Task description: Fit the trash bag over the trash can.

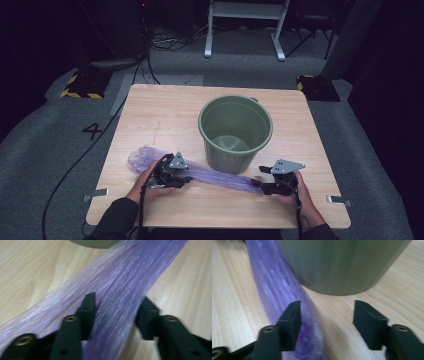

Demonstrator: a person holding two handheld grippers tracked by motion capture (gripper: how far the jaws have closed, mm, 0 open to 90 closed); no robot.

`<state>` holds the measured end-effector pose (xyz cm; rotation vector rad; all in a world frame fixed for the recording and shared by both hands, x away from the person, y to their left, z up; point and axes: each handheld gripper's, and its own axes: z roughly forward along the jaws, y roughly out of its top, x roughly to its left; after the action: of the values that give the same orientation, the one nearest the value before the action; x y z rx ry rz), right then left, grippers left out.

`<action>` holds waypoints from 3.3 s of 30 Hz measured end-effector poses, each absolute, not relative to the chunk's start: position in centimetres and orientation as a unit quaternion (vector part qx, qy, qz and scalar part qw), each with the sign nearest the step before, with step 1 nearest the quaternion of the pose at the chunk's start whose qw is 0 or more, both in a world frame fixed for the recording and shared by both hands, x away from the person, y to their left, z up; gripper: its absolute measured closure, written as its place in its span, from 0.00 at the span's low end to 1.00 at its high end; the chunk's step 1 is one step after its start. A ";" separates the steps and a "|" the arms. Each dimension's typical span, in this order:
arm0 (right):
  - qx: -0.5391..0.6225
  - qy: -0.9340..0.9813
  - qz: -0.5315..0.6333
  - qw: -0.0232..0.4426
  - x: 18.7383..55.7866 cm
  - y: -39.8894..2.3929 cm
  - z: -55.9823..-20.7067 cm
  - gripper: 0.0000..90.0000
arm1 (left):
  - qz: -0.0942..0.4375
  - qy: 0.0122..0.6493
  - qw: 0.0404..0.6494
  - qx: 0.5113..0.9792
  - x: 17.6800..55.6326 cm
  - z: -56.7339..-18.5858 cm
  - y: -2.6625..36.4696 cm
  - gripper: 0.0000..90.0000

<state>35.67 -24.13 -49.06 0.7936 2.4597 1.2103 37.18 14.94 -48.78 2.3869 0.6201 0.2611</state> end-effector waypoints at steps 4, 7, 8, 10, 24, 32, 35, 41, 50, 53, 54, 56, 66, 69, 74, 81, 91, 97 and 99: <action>0.278 0.851 0.420 0.149 35.6 -24.4 -48.8 0.34 | 0.126 0.238 0.312 0.911 37.0 -48.7 14.9 0.84; 0.281 0.849 0.421 0.153 35.5 -24.8 -48.7 0.33 | 0.137 0.242 0.309 0.909 37.0 -48.7 15.0 0.91; 0.281 0.849 0.421 0.153 35.5 -24.8 -48.7 0.33 | 0.142 0.246 0.308 0.908 37.0 -48.7 15.0 0.91; 0.291 0.842 0.427 0.155 35.5 -25.4 -48.7 0.33 | 0.153 0.257 0.307 0.904 37.1 -48.7 15.2 0.94; 0.332 0.821 0.433 0.169 35.8 -27.7 -48.9 0.30 | 0.188 0.301 0.355 0.865 37.1 -46.7 18.2 0.98; 0.336 0.823 0.429 0.162 36.0 -27.8 -49.2 0.31 | 0.207 0.313 0.388 0.842 36.8 -45.3 19.0 0.98; 0.336 0.824 0.427 0.159 36.0 -27.7 -49.4 0.31 | 0.215 0.314 0.401 0.833 36.7 -44.6 19.2 0.98; 0.338 0.826 0.423 0.155 36.0 -27.8 -49.6 0.31 | 0.226 0.326 0.430 0.811 36.6 -43.3 20.1 0.98; 0.340 0.828 0.419 0.153 36.0 -27.7 -49.8 0.31 | 0.231 0.338 0.470 0.781 37.0 -41.5 20.9 0.98; 0.341 0.828 0.418 0.152 36.0 -27.8 -49.8 0.31 | 0.235 0.339 0.475 0.777 37.1 -41.2 20.9 0.98; 0.341 0.828 0.418 0.152 36.0 -27.8 -49.8 0.31 | 0.237 0.339 0.477 0.775 37.1 -41.0 21.0 0.98; 0.341 0.828 0.419 0.152 36.0 -27.8 -49.8 0.30 | 0.237 0.345 0.485 0.768 37.3 -40.4 21.1 0.98; 0.339 0.828 0.420 0.152 35.8 -27.7 -49.7 0.31 | 0.250 0.333 0.505 0.756 37.6 -37.4 20.7 0.98; 0.339 0.828 0.420 0.153 35.8 -27.6 -49.7 0.31 | 0.254 0.328 0.508 0.755 37.7 -36.9 20.6 0.98; 0.338 0.829 0.419 0.152 35.7 -27.5 -49.7 0.31 | 0.260 0.324 0.522 0.745 38.1 -35.8 20.4 0.98; 0.340 0.826 0.423 0.156 35.6 -27.5 -49.4 0.30 | 0.263 0.317 0.541 0.733 38.8 -34.9 20.2 0.98; 0.331 0.827 0.425 0.162 35.1 -27.1 -48.8 0.30 | 0.264 0.299 0.566 0.722 39.2 -33.3 19.7 0.98; 0.326 0.813 0.450 0.172 34.2 -27.4 -47.1 0.31 | 0.265 0.290 0.574 0.719 39.4 -32.4 19.2 0.99; 0.318 0.811 0.459 0.177 33.9 -27.3 -46.3 0.31 | 0.267 0.286 0.573 0.720 39.5 -32.1 18.8 0.99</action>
<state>33.91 -27.27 -46.29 0.9005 2.2945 1.2988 39.46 18.84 -32.13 1.6891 0.6701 0.6267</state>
